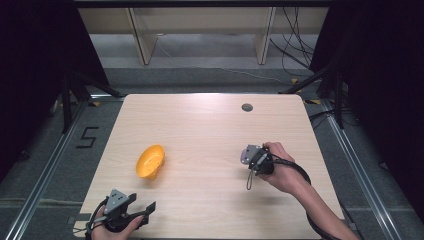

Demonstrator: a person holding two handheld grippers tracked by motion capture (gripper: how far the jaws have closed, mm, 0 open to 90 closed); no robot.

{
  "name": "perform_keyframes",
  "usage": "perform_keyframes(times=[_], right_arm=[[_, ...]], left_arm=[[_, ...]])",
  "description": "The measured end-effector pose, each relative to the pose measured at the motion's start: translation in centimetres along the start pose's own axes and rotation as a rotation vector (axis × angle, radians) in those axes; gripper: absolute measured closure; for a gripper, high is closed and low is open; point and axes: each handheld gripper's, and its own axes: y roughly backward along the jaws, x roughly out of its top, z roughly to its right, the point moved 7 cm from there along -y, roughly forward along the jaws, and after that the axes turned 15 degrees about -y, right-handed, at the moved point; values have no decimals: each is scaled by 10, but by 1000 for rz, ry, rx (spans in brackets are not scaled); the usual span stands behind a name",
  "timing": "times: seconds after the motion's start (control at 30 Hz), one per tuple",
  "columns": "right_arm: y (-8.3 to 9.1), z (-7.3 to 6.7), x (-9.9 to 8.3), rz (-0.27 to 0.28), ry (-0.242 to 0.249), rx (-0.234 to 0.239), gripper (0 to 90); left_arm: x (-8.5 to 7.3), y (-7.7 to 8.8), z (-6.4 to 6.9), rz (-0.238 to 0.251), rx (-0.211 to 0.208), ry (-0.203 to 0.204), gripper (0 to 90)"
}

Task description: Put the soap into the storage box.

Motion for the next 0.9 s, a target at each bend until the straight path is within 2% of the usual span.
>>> perform_keyframes(times=[0.13, 0.17, 0.23, 0.27, 0.3, 0.33, 0.37, 0.4, 0.43, 0.47, 0.5, 0.53, 0.6, 0.63, 0.67, 0.7, 0.77, 0.83, 0.87, 0.9], right_arm=[[6, -7, 0, 13, 4, -5, 499], [7, -8, 0, 17, 1, -15, 499], [10, -11, 1, 40, 9, -15, 499], [11, -13, 1, 40, 4, -19, 499], [11, -13, 1, 40, 4, -19, 499], [14, -16, 0, 48, 10, -29, 499], [14, -17, 0, 48, 22, -27, 499], [16, -19, -1, 47, 23, -28, 499], [16, -19, -1, 47, 23, -28, 499], [18, -23, -2, 55, 18, -34, 499], [19, -24, -2, 62, 21, -39, 499], [21, -25, -2, 76, 15, -47, 499], [23, -27, -2, 90, 20, -59, 499], [23, -27, -2, 90, 20, -59, 499], [25, -31, -3, 100, 17, -61, 499], [26, -32, -3, 102, 28, -64, 499], [27, -35, -4, 111, 21, -67, 499], [27, -37, -5, 115, 29, -70, 499], [27, -38, -6, 121, 24, -73, 499], [28, -38, -6, 125, 34, -74, 499]], left_arm=[[1, 0, 0, 9, -2, -3, 208], [1, 0, -2, 5, 4, -42, 208], [2, 0, -2, 6, 3, -45, 208], [2, -1, -3, 12, -5, -61, 208], [2, -1, -3, 12, -5, -61, 208], [1, 0, 0, 9, -3, -5, 208], [1, 0, -1, 5, 0, -11, 208], [2, 0, -5, 6, -2, -82, 209], [2, 0, -5, 6, -2, -82, 209], [2, -1, -3, 10, -4, -60, 209], [0, -1, 0, 4, 0, -3, 209], [1, -1, 0, 6, 1, -4, 209], [1, -2, -2, 16, -7, -37, 209], [1, -2, -2, 16, -7, -37, 208], [1, -1, -5, 0, -2, -79, 209], [1, -1, 0, 8, -4, -10, 209], [1, -1, -1, 11, -6, -17, 209], [1, -1, 0, 10, 0, -4, 209], [1, -1, 0, 9, 3, -16, 209], [3, -1, -4, 14, -2, -80, 209]])
